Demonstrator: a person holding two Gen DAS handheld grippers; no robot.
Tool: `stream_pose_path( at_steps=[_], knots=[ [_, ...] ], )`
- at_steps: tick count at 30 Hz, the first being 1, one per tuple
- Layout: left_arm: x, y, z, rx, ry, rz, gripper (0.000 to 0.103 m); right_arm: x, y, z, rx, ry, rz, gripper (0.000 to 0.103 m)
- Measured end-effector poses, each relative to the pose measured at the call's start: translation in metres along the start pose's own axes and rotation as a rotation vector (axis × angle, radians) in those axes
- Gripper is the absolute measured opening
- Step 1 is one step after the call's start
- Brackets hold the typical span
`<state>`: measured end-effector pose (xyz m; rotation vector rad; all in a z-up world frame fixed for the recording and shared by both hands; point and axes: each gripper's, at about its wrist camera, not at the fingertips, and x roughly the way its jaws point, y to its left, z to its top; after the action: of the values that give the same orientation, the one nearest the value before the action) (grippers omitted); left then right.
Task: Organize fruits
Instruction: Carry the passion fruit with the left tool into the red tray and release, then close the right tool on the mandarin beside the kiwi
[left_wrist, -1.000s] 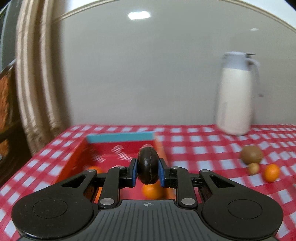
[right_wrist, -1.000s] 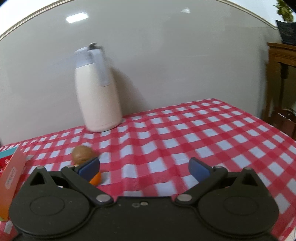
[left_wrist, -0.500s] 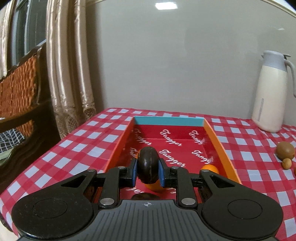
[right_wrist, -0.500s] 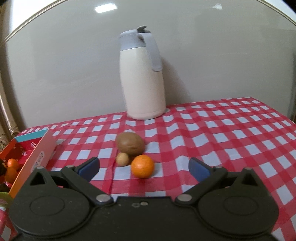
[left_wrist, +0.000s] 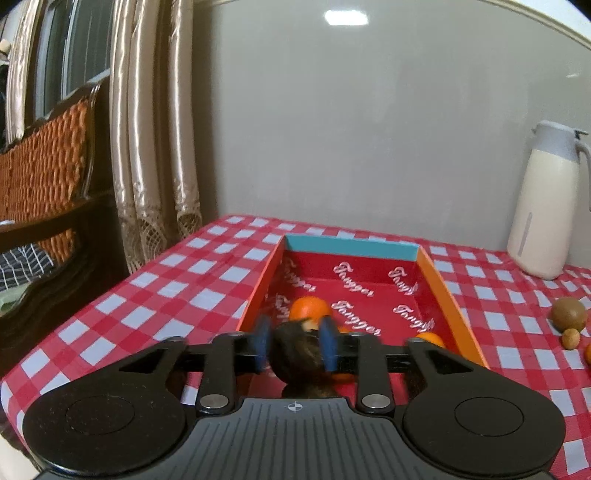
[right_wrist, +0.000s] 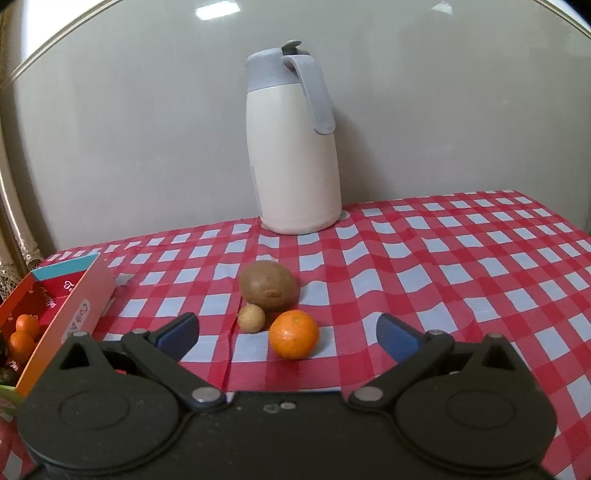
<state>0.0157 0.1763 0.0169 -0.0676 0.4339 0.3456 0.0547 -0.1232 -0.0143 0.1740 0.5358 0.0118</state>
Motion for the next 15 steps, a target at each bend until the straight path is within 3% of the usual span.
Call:
stream_pose_path(
  at_steps=[1,2,6,15],
  knots=[
    [-0.002,-0.001,0.000,0.003,-0.012,0.007,0.069,0.001,-0.001,0.000,0.000,0.002,-0.002,0.103],
    [-0.005,-0.003,0.000,0.010,-0.029,0.014,0.077,0.002,-0.001,0.000,0.002,0.004,-0.004,0.103],
    [-0.013,-0.013,0.001,0.061,-0.088,0.027,0.082,0.003,-0.001,-0.001,0.001,0.011,-0.006,0.103],
    [-0.014,-0.009,0.004,0.017,-0.089,0.029,0.093,0.008,-0.002,-0.002,-0.013,0.024,-0.012,0.102]
  ],
)
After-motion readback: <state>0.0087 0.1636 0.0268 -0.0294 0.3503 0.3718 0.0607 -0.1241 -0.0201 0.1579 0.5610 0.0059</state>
